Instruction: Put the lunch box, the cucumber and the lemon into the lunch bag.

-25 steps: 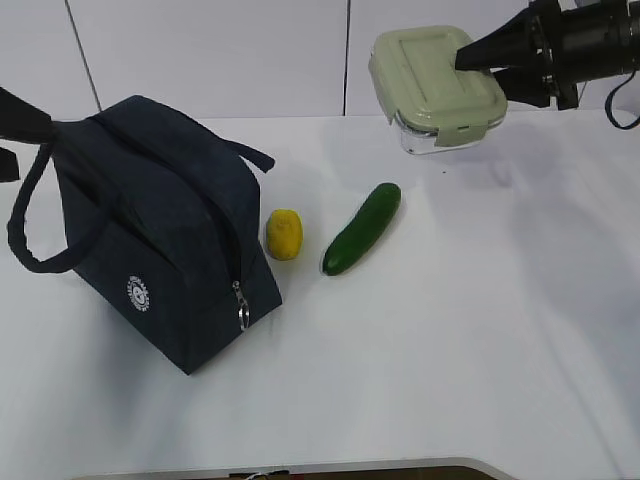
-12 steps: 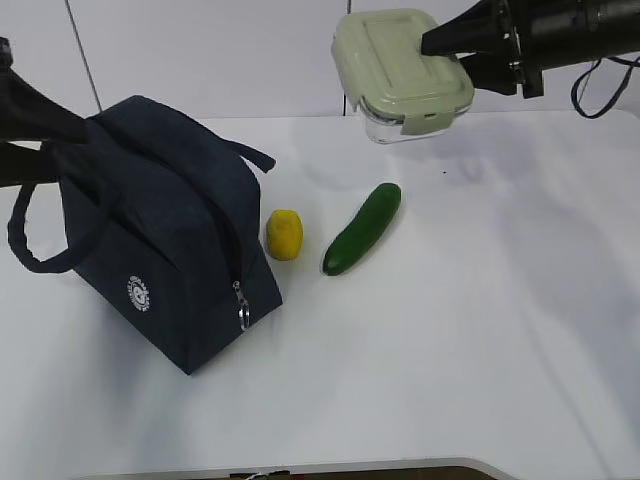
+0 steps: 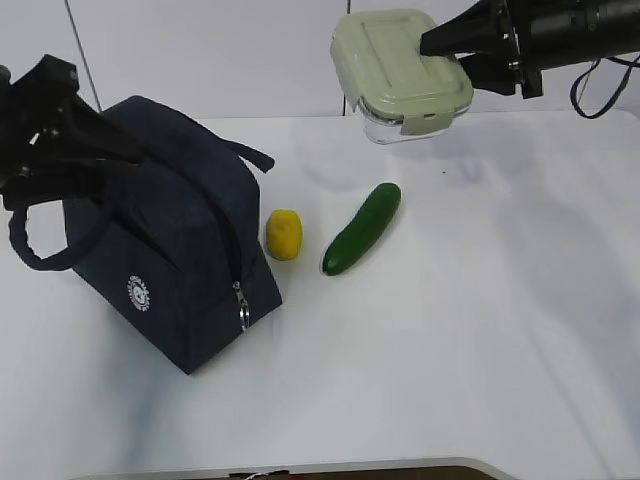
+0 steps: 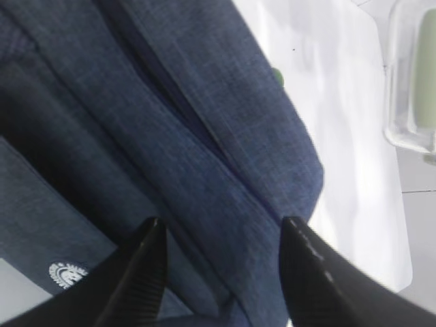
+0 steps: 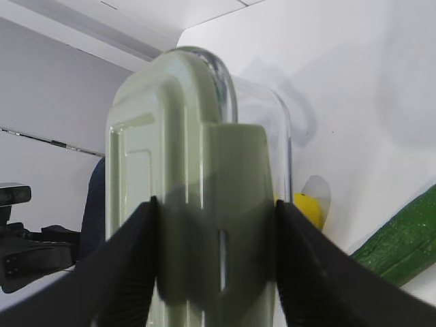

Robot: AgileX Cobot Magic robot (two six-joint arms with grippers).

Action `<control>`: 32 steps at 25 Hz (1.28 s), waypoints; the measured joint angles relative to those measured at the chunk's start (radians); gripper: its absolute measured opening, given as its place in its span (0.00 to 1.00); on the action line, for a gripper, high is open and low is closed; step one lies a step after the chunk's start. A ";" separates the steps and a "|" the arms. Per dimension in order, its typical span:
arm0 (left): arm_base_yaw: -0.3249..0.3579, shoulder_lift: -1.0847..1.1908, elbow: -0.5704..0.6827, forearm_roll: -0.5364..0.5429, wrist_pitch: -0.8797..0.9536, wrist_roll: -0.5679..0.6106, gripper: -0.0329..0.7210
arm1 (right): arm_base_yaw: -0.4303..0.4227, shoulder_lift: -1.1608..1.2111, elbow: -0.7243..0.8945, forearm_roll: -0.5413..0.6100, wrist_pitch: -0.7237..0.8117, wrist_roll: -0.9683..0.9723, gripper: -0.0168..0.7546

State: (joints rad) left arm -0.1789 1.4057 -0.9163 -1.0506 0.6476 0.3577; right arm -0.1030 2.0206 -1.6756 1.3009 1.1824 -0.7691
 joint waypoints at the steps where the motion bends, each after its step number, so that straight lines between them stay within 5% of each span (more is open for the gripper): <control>1: 0.000 0.002 0.000 0.000 -0.001 0.000 0.55 | 0.000 0.000 0.000 0.000 0.000 0.000 0.52; 14: 0.000 0.004 0.000 0.043 -0.016 0.002 0.54 | 0.007 0.000 0.000 0.001 0.000 0.018 0.52; 23: 0.000 0.004 0.000 0.045 -0.020 0.002 0.07 | 0.080 0.000 -0.060 0.001 0.005 0.024 0.52; 32: 0.000 0.004 0.000 0.047 -0.018 0.034 0.03 | 0.173 -0.002 -0.132 0.002 0.012 0.029 0.52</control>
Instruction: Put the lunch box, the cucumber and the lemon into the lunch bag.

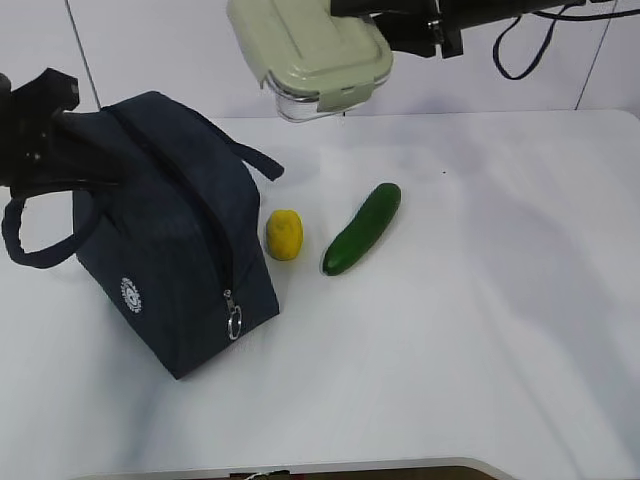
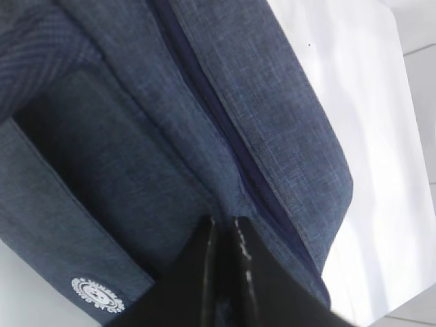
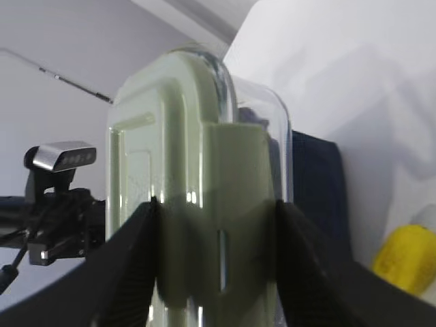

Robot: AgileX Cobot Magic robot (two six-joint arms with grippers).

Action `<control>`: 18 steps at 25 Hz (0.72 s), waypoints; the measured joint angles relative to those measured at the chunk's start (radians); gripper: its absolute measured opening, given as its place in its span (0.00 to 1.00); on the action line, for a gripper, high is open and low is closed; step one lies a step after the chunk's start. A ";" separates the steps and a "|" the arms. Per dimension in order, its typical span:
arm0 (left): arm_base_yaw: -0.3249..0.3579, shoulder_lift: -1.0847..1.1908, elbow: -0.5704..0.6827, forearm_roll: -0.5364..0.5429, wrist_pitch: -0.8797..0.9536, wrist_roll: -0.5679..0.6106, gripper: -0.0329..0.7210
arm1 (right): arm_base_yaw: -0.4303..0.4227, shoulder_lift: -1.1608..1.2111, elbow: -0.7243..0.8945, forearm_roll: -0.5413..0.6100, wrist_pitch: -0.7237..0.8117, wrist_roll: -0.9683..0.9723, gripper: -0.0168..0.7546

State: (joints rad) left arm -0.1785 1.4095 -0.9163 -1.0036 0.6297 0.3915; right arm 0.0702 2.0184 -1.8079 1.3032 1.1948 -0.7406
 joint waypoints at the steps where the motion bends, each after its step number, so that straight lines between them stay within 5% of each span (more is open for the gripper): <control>1: 0.000 0.000 0.000 0.000 0.002 0.007 0.03 | 0.014 0.000 -0.002 0.002 0.000 0.002 0.52; 18: 0.000 0.000 0.000 -0.100 0.031 0.128 0.03 | 0.207 0.000 -0.003 -0.024 -0.022 0.006 0.52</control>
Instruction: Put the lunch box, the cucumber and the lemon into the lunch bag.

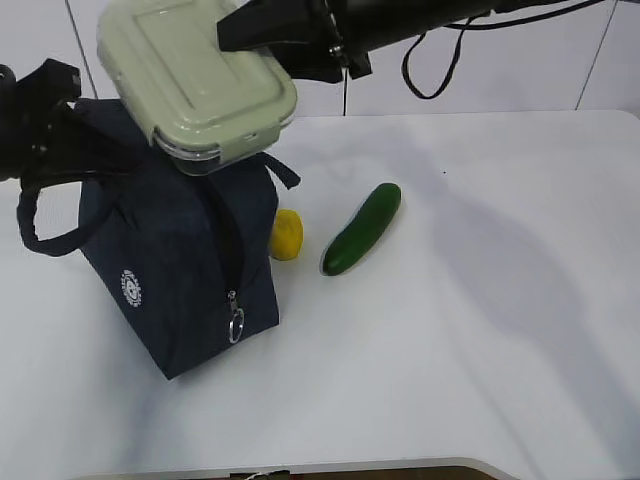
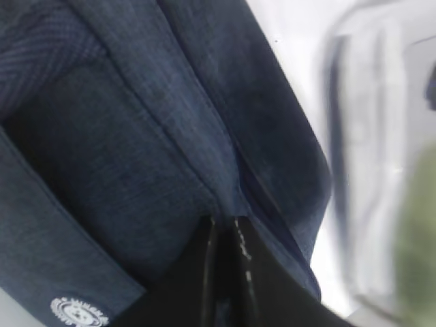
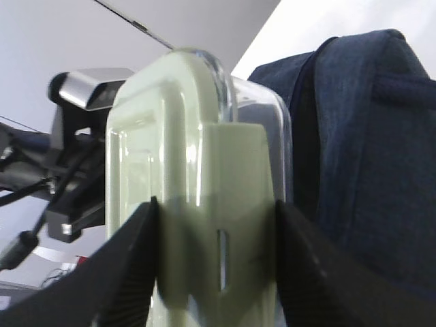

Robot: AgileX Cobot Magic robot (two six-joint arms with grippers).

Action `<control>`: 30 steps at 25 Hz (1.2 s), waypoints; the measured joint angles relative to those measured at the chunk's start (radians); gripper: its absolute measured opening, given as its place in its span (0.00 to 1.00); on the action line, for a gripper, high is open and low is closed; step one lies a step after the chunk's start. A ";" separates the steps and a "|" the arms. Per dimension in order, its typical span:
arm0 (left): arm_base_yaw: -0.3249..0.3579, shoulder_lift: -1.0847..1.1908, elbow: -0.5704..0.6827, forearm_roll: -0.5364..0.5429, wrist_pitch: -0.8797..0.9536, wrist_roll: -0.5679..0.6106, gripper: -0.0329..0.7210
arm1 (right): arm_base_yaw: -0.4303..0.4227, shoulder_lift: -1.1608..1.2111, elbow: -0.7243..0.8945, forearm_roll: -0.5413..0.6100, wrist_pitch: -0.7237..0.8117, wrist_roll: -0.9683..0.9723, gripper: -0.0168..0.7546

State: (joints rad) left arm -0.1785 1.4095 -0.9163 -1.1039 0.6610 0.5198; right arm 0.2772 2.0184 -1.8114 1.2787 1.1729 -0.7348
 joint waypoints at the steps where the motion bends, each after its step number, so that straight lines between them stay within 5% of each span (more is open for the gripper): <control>1: 0.000 0.000 0.000 -0.005 0.005 0.001 0.03 | 0.008 0.000 0.000 -0.013 -0.017 0.000 0.52; 11: 0.000 0.000 0.000 -0.030 0.012 0.004 0.03 | 0.026 0.034 0.000 -0.118 -0.161 0.000 0.52; 30: 0.000 0.000 0.000 -0.035 0.013 0.011 0.03 | 0.162 0.095 -0.012 -0.367 -0.196 -0.116 0.52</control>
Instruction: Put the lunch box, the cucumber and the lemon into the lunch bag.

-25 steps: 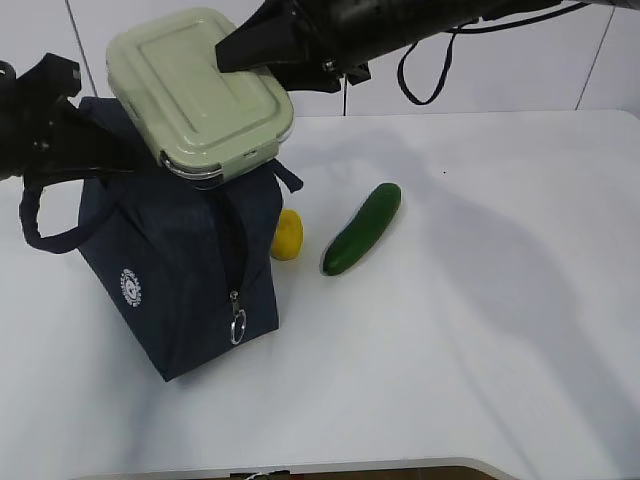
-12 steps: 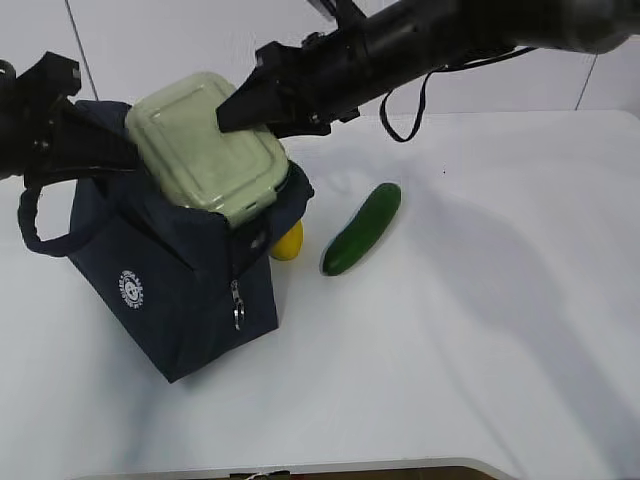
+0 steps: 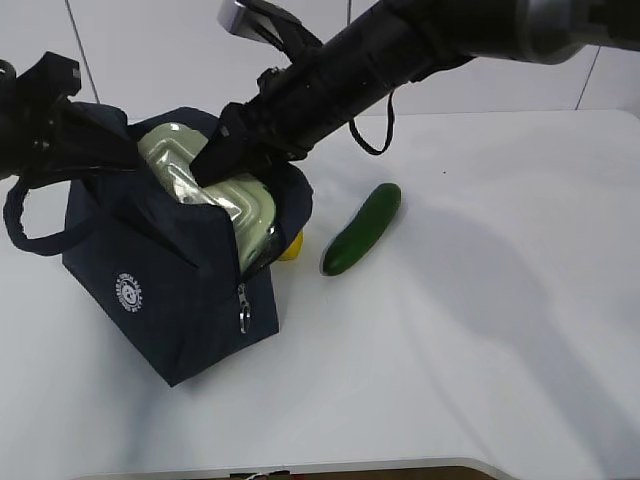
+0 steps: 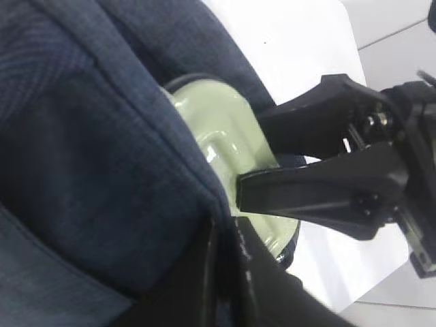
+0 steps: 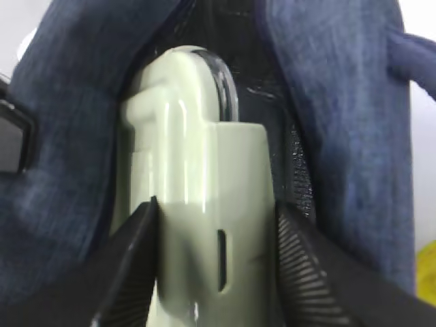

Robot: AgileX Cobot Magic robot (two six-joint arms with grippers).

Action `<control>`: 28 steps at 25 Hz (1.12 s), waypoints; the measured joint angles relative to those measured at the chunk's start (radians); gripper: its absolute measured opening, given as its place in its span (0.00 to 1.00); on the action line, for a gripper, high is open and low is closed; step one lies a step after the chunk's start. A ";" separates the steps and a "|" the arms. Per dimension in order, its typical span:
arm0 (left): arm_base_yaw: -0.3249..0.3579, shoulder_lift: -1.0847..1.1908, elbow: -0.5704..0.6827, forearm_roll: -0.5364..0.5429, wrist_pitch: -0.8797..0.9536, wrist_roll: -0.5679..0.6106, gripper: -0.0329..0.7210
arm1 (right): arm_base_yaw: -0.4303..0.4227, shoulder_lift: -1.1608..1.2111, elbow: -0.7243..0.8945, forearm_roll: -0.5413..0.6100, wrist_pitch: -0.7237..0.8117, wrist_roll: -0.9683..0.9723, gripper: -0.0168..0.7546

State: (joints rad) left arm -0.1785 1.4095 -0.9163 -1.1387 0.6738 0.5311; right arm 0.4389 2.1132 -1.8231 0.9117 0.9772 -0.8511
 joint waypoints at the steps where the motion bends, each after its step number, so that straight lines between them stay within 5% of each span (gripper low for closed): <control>1: 0.000 0.000 0.000 0.000 0.000 0.000 0.03 | 0.003 0.000 0.000 -0.002 -0.001 0.000 0.52; 28: 0.000 0.003 0.000 -0.019 0.000 0.002 0.03 | 0.079 0.000 0.000 -0.121 -0.021 -0.081 0.52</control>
State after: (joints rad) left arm -0.1785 1.4127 -0.9163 -1.1574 0.6738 0.5330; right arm 0.5181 2.1132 -1.8231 0.7905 0.9557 -0.9322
